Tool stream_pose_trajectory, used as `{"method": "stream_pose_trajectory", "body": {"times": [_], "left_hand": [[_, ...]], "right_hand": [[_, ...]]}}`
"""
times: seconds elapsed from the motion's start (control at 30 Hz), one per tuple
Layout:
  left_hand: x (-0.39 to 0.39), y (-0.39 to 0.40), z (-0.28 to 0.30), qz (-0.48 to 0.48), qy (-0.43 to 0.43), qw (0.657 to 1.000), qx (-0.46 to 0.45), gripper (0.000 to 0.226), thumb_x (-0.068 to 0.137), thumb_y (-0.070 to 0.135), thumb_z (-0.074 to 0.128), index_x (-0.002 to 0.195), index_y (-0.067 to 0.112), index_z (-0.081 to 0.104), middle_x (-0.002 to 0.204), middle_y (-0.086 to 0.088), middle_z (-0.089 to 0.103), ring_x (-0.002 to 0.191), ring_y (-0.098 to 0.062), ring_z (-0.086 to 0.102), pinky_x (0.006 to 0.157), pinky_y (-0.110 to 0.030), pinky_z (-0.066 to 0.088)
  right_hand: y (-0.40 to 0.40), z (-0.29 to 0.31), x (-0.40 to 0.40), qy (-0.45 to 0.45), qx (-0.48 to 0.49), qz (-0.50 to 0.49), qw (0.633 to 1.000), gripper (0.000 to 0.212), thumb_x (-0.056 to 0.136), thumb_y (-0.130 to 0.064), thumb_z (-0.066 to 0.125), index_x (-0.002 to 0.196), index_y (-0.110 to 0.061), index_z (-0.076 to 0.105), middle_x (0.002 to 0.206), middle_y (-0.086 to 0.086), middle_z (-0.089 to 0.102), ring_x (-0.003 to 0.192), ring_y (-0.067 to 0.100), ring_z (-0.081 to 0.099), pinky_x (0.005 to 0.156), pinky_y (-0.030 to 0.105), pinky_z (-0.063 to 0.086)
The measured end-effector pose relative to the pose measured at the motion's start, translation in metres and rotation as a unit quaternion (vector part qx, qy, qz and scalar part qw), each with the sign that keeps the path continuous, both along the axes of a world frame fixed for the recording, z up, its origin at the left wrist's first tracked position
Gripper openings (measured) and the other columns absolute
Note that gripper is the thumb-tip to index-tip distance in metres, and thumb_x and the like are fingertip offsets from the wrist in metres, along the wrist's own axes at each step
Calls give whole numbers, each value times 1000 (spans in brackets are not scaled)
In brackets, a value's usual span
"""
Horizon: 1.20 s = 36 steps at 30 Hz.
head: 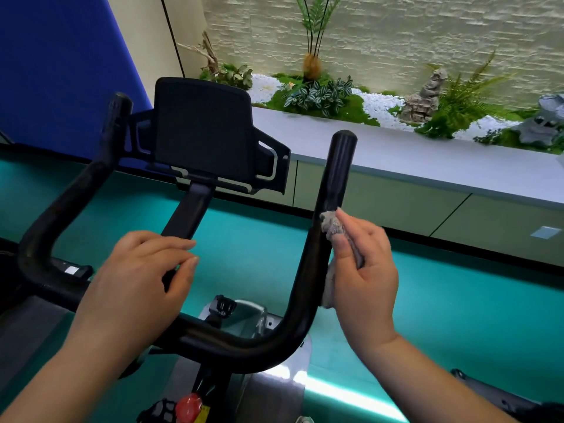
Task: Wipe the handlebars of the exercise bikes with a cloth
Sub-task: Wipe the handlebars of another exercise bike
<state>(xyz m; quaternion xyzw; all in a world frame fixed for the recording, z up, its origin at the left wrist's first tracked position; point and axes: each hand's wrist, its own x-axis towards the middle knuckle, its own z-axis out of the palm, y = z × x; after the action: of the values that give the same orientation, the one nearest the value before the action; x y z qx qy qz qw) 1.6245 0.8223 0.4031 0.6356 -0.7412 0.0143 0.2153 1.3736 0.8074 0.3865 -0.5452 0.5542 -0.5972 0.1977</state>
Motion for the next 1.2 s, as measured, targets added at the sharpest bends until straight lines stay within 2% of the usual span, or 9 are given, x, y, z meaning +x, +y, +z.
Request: {"method": "stream_pose_trajectory", "body": {"times": [0.1,0.23,0.5,0.63,0.77,0.87,0.97,1.1,1.2], "left_hand": [[-1,0,1,3,3,1000,5,37,84,41,46,86,20,77,99,15,68,96,-17,52,84,-32,45],[-1,1,1,7,3,1000,5,38,84,43,45,86,20,76,99,15,68,97,-16,51,84,-33,46],[-5,1,3,11,8,1000,-6,36,83,43,45,83,22,75,97,15,69,97,-15,50,80,-30,43],[-5,0,2,2,5,1000,-14,39,83,44,43,84,22,75,98,13,69,97,-15,51,80,-31,44],[-3,-2,0,7,7,1000,10,31,83,39,56,103,23,73,121,12,62,108,-19,48,87,-41,48],[-3,-5,0,19,-3,999,37,39,82,33,70,120,27,65,138,14,49,117,-19,41,91,-46,47],[-3,-8,-1,6,-32,998,55,52,79,34,71,129,28,58,144,13,43,118,-17,36,93,-48,47],[-3,-11,-1,1,-34,999,41,57,80,34,71,134,27,53,148,10,39,119,-19,35,92,-50,47],[-12,-21,5,-22,-39,999,-5,66,79,33,71,140,23,46,151,2,34,121,-24,33,92,-52,46]], "right_hand": [[-29,9,-19,156,-76,32,984,31,89,-14,60,120,-7,63,112,-1,54,108,6,51,98,18,39],[-44,6,-22,209,-44,53,976,31,85,-17,65,116,-13,68,110,-1,44,99,28,52,92,40,46],[-58,21,-24,276,-47,88,956,24,83,-11,68,107,-10,72,100,5,57,96,28,53,85,38,47],[-54,21,-17,343,-34,114,932,20,84,-18,67,102,-13,73,96,3,59,92,28,49,82,21,30],[-43,18,-19,343,-26,139,929,20,81,-15,72,100,-15,73,95,2,59,91,23,48,80,12,30],[-69,33,-21,368,-69,105,921,21,79,-7,74,100,-5,73,95,10,59,90,28,55,80,21,42],[-105,50,-29,350,-120,70,926,20,82,-5,69,101,1,72,96,17,57,87,32,60,81,32,52],[-98,40,-29,357,-110,74,925,20,84,-10,68,103,-3,71,97,13,56,90,35,56,78,43,51],[-68,22,-27,379,-106,100,914,18,81,-8,71,99,-5,73,94,11,59,89,33,53,78,38,47]]}}
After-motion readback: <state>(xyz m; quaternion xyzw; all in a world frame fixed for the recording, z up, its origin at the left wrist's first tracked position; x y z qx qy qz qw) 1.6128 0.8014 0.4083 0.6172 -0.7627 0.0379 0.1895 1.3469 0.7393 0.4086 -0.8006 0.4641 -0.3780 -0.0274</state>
